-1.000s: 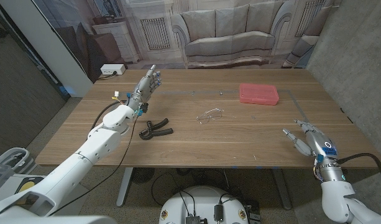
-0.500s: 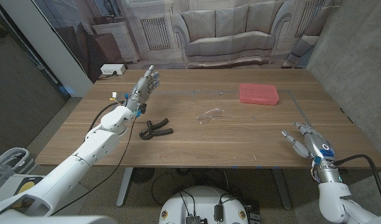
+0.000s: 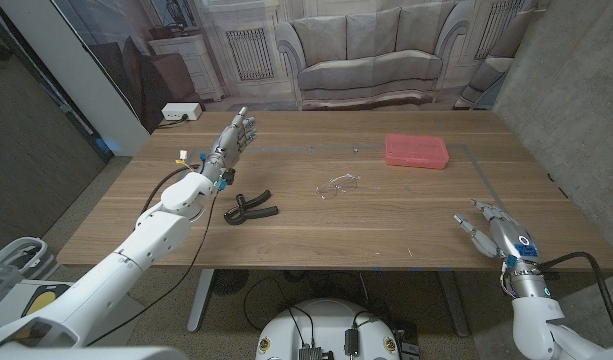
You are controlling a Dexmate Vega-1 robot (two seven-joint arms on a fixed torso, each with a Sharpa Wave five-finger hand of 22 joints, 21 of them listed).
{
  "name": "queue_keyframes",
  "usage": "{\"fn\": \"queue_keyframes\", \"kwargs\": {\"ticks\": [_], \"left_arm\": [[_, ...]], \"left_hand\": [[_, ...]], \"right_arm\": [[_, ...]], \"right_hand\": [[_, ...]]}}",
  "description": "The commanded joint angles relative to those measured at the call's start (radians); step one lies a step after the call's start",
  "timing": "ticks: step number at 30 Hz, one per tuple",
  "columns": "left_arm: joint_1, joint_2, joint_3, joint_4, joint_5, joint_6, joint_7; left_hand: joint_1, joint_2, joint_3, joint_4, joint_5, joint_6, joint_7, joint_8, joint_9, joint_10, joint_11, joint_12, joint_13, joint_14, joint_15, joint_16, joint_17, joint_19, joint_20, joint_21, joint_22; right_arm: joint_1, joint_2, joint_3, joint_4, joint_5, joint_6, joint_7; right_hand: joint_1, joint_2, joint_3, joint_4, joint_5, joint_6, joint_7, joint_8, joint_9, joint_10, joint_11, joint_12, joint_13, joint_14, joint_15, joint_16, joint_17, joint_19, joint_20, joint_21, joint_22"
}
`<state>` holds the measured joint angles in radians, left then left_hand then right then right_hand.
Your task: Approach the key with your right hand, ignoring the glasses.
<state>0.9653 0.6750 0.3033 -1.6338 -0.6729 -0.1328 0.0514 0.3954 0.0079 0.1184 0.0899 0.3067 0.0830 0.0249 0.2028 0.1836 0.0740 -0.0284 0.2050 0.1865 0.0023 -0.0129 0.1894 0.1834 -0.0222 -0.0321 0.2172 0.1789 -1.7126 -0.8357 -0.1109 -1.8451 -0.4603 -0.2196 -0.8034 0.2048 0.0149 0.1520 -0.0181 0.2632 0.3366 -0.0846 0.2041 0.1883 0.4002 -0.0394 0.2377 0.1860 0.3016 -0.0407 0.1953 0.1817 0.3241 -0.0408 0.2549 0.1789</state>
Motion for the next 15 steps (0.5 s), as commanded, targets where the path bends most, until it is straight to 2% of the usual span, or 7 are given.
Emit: {"fn": "queue_keyframes", "kwargs": {"ticks": [1,7,15], "left_arm": [[0.014,0.007,-0.003,-0.023,0.006,0.003,0.011],[0.030,0.014,-0.014,-0.036,0.003,0.002,0.021],[0.031,0.004,-0.012,-0.018,-0.008,-0.001,0.012]], "left_hand": [[0.004,0.008,-0.007,0.000,-0.001,0.008,0.001,-0.002,0.006,0.005,-0.009,-0.003,0.003,-0.002,-0.002,0.000,0.002,0.000,-0.028,-0.002,0.005],[0.004,0.009,-0.008,0.000,-0.001,0.008,0.000,-0.002,0.006,0.005,-0.009,-0.003,0.003,-0.003,-0.001,-0.001,0.002,-0.001,-0.028,-0.003,0.005],[0.004,0.009,-0.009,0.000,-0.002,0.007,0.000,-0.003,0.006,0.004,-0.009,-0.004,0.003,-0.002,-0.002,0.000,0.002,-0.001,-0.023,-0.004,0.006]], "right_arm": [[0.005,-0.011,-0.017,0.018,0.042,0.009,-0.032],[0.023,-0.022,-0.034,0.024,0.049,0.007,-0.029],[0.040,-0.038,-0.053,0.018,0.054,0.005,-0.023]], "right_hand": [[0.004,0.000,0.002,-0.006,0.008,0.011,0.001,0.007,0.003,0.006,-0.004,0.006,0.003,0.007,-0.024,0.000,0.001,0.013,-0.028,-0.001,0.003],[0.004,0.001,0.001,-0.006,0.010,0.013,0.001,0.007,0.003,0.007,-0.005,0.005,0.003,0.008,-0.025,-0.001,0.001,0.015,-0.027,-0.003,0.003],[0.004,0.001,0.001,-0.007,0.011,0.013,0.002,0.006,0.003,0.008,-0.004,0.005,0.003,0.010,-0.025,-0.001,0.001,0.016,-0.026,-0.004,0.003]]}}
